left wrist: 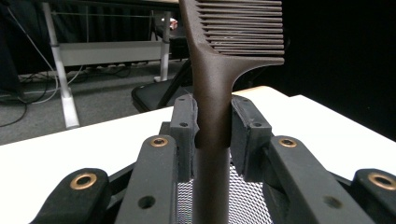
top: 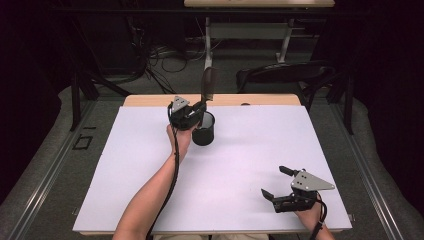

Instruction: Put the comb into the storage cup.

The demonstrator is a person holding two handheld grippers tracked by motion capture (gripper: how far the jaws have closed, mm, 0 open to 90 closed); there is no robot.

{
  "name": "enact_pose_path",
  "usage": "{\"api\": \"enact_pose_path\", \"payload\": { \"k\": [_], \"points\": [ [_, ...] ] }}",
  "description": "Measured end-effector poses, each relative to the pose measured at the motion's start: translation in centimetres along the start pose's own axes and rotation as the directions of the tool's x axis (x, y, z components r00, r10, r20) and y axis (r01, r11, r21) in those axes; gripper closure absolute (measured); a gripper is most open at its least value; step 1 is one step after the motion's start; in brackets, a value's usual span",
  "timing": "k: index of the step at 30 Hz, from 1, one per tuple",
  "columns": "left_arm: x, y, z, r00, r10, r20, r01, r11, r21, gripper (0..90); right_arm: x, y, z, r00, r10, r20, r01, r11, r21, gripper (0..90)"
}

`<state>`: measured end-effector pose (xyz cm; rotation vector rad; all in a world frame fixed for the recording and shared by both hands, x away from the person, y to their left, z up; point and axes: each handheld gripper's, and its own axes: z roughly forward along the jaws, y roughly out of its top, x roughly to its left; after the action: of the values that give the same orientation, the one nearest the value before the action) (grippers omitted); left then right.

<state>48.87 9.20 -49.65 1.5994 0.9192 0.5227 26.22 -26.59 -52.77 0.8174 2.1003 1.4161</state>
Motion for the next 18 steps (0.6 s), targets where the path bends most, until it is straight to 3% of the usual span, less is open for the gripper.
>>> {"api": "enact_pose_path", "payload": {
  "k": [18],
  "points": [
    [-0.23, -0.27, 0.04, 0.9997, 0.026, -0.002, -0.026, 0.9996, 0.013, 72.5, 0.00, 0.00, 0.00, 1.0000, 0.000, 0.000, 0.000, 1.000, 0.001, 3.1]
  ]
}}
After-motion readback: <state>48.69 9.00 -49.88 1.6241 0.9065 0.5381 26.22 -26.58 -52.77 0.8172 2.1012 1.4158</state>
